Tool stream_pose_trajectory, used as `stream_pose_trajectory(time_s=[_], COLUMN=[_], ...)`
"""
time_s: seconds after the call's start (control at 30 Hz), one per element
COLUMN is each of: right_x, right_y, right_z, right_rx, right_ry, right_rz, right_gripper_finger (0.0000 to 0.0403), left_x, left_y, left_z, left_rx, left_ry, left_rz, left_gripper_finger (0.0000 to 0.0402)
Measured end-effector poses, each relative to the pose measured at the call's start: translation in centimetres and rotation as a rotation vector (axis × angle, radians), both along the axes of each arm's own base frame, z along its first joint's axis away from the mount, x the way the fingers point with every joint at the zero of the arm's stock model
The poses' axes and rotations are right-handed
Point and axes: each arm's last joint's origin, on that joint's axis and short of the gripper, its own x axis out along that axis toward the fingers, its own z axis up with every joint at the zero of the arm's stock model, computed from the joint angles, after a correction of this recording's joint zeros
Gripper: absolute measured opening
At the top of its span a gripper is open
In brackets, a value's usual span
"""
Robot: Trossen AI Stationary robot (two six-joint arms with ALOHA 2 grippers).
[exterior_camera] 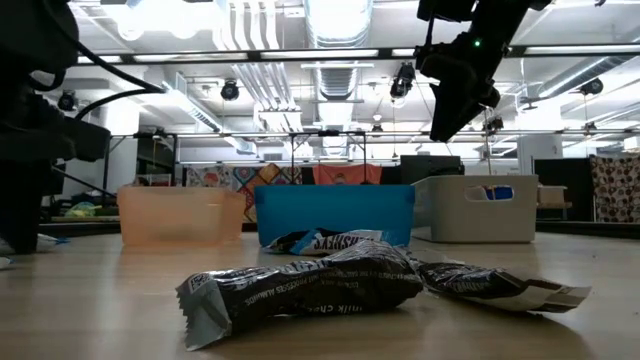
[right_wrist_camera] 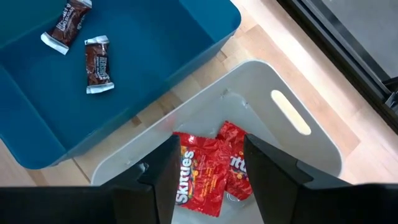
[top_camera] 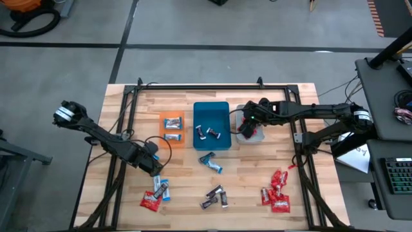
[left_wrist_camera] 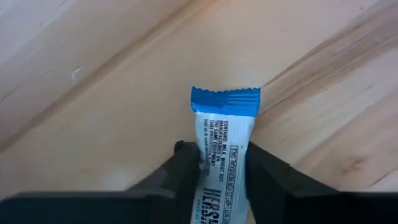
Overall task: Sort candy
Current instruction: Put the white chocolate bar into the orange bin
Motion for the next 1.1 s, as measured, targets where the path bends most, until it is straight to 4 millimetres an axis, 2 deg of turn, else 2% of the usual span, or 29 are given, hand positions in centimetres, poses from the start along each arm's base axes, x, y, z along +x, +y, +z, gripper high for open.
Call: stream_pose_trajectory(time_s=[0.13,0.23,0.4,0.53,0.6,0.7,0.87,0.97,1.1], right_x=[0.0,0.0,0.0,0.0,0.0,0.0,0.2,0.6,1.2], right_y=[0.0,0.0,0.0,0.0,0.0,0.0,0.4,1.3,3.3], right_z=[0.0,0.0,0.0,0.0,0.0,0.0,-0.1,-0.6,-1.3], right_rx=[0.0,0.0,0.0,0.0,0.0,0.001,-0.026,-0.044,-0.004], right_ry=[0.0,0.0,0.0,0.001,0.0,0.0,0.008,-0.05,-0.238], right_rz=[0.0,0.0,0.0,0.0,0.0,0.001,0.079,0.222,0.491], right_gripper_finger=[0.0166,0.0164,0.0167,0.0164,0.0163,0.0162,0.0162,0.0162,0.0162], left_x=[0.4,0.9,1.7,3.3,4.1,5.3,6.6,7.1,7.6], left_y=[-0.2,-0.6,-1.4,-2.2,-2.5,-2.5,-1.5,-0.4,1.2], left_z=[0.6,1.3,3.3,6.1,7.7,10.2,13.2,13.9,13.6], left_rx=[-0.004,-0.027,-0.092,-0.09,-0.034,0.146,0.443,0.563,0.613], left_ry=[-0.001,-0.012,0.004,-0.081,-0.145,-0.249,-0.305,-0.279,-0.22], left_rz=[-0.033,-0.076,-0.209,-0.392,-0.478,-0.574,-0.635,-0.661,-0.684], left_gripper_finger=[0.0045,0.0029,0.0023,0.0026,0.0026,0.0026,0.0026,0.0026,0.0027])
